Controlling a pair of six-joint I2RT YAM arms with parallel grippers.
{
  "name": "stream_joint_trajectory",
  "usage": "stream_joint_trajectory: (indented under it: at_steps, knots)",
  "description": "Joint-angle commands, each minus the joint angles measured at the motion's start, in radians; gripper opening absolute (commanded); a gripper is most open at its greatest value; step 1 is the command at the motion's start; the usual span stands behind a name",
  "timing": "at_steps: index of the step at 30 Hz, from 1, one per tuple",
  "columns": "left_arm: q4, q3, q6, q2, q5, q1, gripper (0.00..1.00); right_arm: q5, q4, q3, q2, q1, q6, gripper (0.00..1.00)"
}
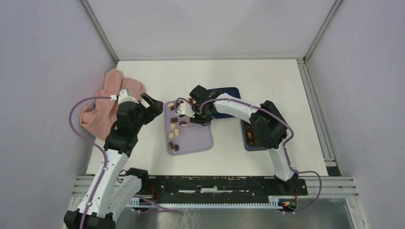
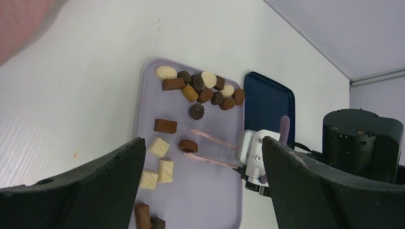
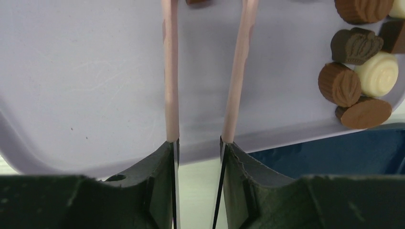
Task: Pack the chocolate
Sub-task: Pick up the fake chocolate from the plate.
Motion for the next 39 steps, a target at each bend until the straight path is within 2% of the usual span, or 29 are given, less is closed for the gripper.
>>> stream_joint_trajectory:
  at_steps: [1,11,14,19,26,32,39]
  knots:
    - [0.018,0.010,0.015,-0.004,-0.022,-0.003,0.96,-0.017,-0.008,0.067,0.015,0.011,0.028,0.40]
    - [0.023,0.010,0.012,-0.003,-0.022,-0.003,0.96,-0.021,0.000,0.062,-0.022,0.011,0.031,0.09]
    - [0.025,0.010,0.011,-0.001,-0.021,-0.003,0.96,-0.036,0.011,0.041,-0.058,0.007,0.033,0.04]
    - [0.025,0.011,0.013,-0.005,-0.016,-0.004,0.96,-0.122,0.020,-0.006,-0.126,-0.015,0.039,0.01]
    - [0.060,0.009,0.007,-0.018,0.015,-0.003,0.97,-0.221,0.062,-0.169,-0.307,-0.078,0.003,0.00]
    - [0.181,-0.005,-0.032,-0.020,0.095,-0.002,1.00,-0.314,0.062,-0.352,-0.523,-0.206,-0.056,0.00]
    - [0.272,0.030,-0.067,0.085,0.224,-0.003,0.99,-0.360,-0.032,-0.518,-0.764,-0.389,-0.163,0.01]
